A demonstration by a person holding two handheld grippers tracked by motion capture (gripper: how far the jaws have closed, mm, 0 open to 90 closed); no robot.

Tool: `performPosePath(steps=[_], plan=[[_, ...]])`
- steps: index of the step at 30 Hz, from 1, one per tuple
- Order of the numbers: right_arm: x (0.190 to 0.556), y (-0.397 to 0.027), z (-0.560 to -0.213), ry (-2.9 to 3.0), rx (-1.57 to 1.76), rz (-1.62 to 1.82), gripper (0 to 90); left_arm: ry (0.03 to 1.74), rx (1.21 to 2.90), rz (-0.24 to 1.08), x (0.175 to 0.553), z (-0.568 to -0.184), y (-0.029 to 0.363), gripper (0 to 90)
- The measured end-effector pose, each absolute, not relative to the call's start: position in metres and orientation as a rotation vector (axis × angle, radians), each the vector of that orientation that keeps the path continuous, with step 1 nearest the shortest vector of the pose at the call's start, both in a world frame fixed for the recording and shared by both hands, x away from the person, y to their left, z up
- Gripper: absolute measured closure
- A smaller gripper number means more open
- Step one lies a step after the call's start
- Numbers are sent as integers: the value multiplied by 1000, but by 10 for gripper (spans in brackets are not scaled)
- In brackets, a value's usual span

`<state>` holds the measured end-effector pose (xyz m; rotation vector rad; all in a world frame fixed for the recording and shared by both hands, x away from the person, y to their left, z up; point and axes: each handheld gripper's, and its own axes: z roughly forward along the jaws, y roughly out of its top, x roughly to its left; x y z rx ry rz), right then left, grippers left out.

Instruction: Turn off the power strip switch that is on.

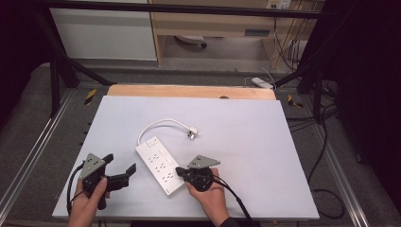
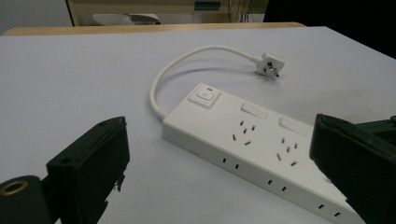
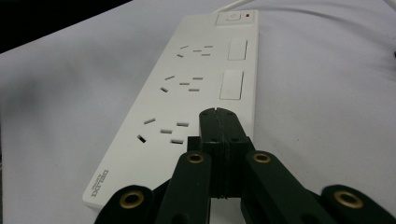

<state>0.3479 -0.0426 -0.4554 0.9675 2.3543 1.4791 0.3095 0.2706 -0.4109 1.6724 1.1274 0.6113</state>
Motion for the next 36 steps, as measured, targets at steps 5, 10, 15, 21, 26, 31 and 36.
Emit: performPosePath(steps=[5,10,15,21,26,31,36], plan=[[349,-43,-453,2363,960,1461,900,1138,1662,611,309,-411,272,48],[350,-43,-449,2366,947,1459,900,1134,1667,610,310,-411,272,48],[352,-43,-444,2377,928,1440,900,1140,1657,608,310,-411,272,48],[356,-42,-438,2395,916,1426,900,1143,1657,605,309,-411,272,48],[358,-42,-432,2402,901,1424,897,1146,1663,610,309,-411,272,48],[362,-43,-427,2403,886,1419,899,1146,1661,613,309,-412,273,48],[365,-44,-419,2393,879,1424,899,1146,1661,613,309,-412,272,48]])
